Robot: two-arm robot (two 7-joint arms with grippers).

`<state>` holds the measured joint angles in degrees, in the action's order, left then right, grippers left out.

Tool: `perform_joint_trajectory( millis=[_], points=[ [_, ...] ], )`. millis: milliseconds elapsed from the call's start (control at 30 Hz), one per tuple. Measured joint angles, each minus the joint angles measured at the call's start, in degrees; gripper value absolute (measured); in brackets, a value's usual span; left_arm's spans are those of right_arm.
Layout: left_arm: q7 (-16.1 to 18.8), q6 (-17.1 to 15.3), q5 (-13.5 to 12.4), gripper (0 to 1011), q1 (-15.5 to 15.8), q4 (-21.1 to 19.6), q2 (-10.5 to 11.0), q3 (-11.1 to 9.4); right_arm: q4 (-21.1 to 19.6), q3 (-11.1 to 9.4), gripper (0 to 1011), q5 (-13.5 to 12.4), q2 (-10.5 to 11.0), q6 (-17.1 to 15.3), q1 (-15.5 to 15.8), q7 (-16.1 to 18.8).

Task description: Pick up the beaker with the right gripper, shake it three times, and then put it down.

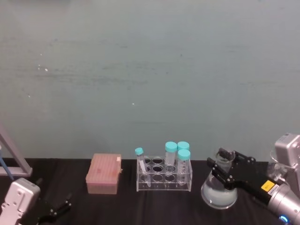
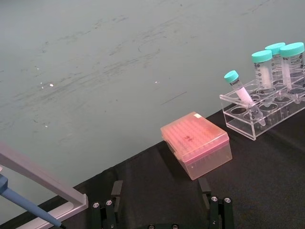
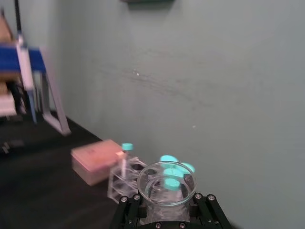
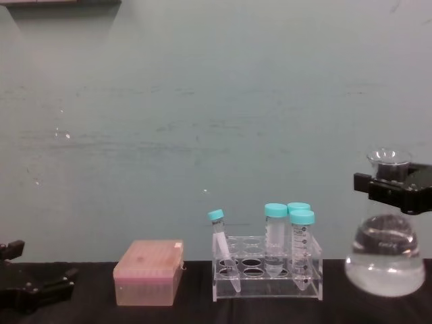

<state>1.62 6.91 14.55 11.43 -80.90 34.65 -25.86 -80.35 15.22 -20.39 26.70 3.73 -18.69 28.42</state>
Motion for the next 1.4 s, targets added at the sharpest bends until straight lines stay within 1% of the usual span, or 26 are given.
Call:
perform_joint_trajectory(
  millis=[33,67,133,267,533,700,800,967,1400],
  points=[
    [0.0,0.0,0.0,1000,0.0,0.0,0.0,0.0,0.0,0.0,451,0.0,0.0,0.0,0.0,0.0],
    [0.0,0.0,0.0,1000,0.0,0.0,0.0,0.0,-0.35,-0.46,451,-2.21,-0.66,-1.77,0.45,0.15],
    [0.0,0.0,0.0,1000,0.0,0.0,0.0,0.0,-0.86,-0.65,451,-4.18,-1.16,-3.43,0.79,0.2],
    [0.0,0.0,0.0,1000,0.0,0.0,0.0,0.0,-1.37,-0.17,451,-5.51,-1.23,-5.13,0.99,-0.08],
    [0.0,0.0,0.0,1000,0.0,0.0,0.0,0.0,-1.31,1.44,451,-5.59,-0.57,-6.34,0.6,-1.06],
    [0.0,0.0,0.0,1000,0.0,0.0,0.0,0.0,-0.65,2.28,451,-5.61,-0.55,-6.77,0.32,-1.39],
    [0.0,0.0,0.0,1000,0.0,0.0,0.0,0.0,-0.37,2.47,451,-5.77,-0.7,-7.03,0.28,-1.55],
    [0.0,0.0,0.0,1000,0.0,0.0,0.0,0.0,-0.08,2.53,451,-6.85,-1.17,-7.58,0.21,-1.98],
    [0.0,0.0,0.0,1000,0.0,0.0,0.0,0.0,-0.07,2.48,451,-6.76,-1.12,-7.53,0.25,-1.9]
  ],
)
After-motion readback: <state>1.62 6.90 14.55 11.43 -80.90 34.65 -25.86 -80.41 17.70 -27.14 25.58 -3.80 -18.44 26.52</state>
